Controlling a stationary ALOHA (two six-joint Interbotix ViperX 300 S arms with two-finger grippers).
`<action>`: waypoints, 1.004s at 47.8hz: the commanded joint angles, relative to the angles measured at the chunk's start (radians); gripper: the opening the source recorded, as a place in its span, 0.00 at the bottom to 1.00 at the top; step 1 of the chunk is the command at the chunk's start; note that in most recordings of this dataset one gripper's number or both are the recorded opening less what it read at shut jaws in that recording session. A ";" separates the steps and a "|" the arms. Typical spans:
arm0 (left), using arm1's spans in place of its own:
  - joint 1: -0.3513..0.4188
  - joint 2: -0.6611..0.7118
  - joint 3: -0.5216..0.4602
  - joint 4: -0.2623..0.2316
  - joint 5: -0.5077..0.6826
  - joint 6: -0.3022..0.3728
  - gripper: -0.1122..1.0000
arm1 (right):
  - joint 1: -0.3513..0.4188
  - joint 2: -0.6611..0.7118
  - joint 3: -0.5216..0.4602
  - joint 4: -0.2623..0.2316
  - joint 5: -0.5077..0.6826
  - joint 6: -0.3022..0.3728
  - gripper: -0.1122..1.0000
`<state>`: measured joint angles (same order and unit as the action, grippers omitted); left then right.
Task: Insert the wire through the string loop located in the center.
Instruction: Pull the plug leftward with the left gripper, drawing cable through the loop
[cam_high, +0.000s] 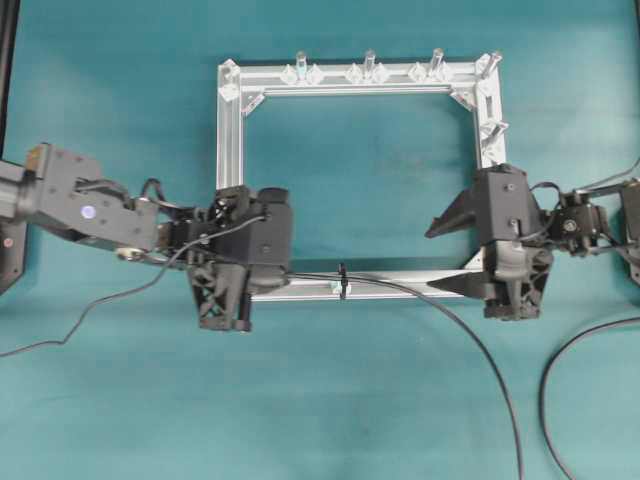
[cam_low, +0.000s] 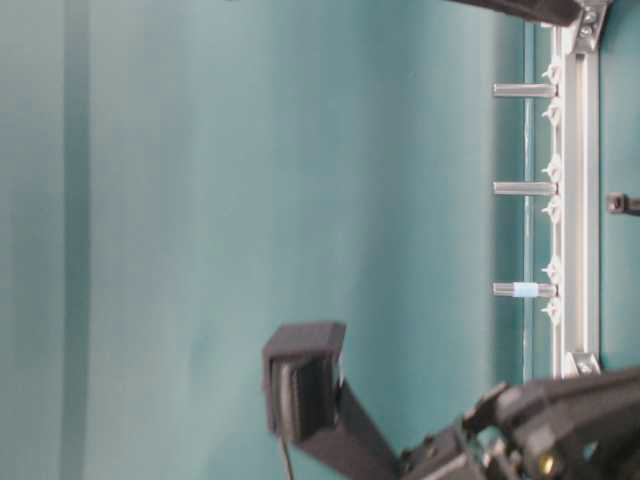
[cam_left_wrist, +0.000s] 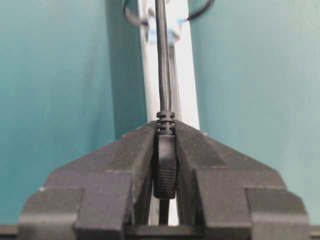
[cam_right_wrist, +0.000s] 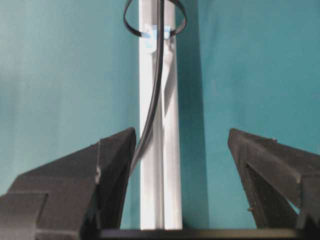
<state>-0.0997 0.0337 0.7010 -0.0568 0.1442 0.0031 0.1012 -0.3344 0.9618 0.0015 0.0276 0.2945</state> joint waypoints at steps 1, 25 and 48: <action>-0.003 -0.058 0.012 -0.002 0.009 -0.008 0.21 | 0.002 -0.023 -0.003 -0.002 -0.005 0.002 0.78; -0.008 -0.176 0.127 -0.002 0.095 -0.009 0.21 | 0.002 -0.037 0.002 -0.002 0.026 0.002 0.78; -0.009 -0.321 0.268 -0.003 0.120 -0.130 0.21 | 0.002 -0.067 0.006 -0.002 0.060 0.002 0.78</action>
<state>-0.1058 -0.2516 0.9633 -0.0583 0.2669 -0.1058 0.1012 -0.3896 0.9756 0.0000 0.0905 0.2945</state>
